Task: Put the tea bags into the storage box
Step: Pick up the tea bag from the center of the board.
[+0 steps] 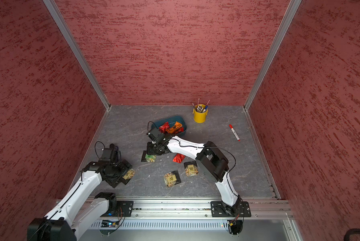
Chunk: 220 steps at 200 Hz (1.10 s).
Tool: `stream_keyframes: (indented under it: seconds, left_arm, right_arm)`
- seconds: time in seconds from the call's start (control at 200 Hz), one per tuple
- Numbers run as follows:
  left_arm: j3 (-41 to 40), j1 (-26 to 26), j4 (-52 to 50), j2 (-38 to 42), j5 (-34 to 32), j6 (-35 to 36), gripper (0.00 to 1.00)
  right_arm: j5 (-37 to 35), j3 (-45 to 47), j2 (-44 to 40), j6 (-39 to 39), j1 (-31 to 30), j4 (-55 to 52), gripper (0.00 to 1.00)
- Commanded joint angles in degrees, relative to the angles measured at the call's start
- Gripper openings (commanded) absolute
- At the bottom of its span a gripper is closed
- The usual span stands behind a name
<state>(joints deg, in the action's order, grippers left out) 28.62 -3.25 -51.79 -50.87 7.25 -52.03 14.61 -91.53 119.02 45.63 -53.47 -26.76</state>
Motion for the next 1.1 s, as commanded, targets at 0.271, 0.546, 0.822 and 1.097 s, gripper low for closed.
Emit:
stream_keyframes:
  seconds: [0.271, 0.546, 0.822, 1.097]
  left_arm:
    - [0.55, 4.43, 3.97, -4.81, 2.17, 4.81, 0.96]
    - [-0.27, 4.5, 6.58, -7.07, 3.19, 5.77, 0.96]
    - [-0.59, 4.48, 10.09, -11.42, 4.68, 7.71, 0.96]
    - [-1.24, 4.39, 12.4, -13.96, 5.92, 8.33, 0.96]
  right_arm:
    - [1.7, 2.56, 1.68, 3.66, -3.48, 7.97, 0.33]
    - [2.86, 2.84, 1.6, 3.21, -3.48, 6.44, 0.39]
    - [2.34, 5.58, 0.77, 3.74, -3.48, 7.73, 0.42]
    - [6.15, 6.95, 0.94, 4.87, -3.48, 11.24, 0.43]
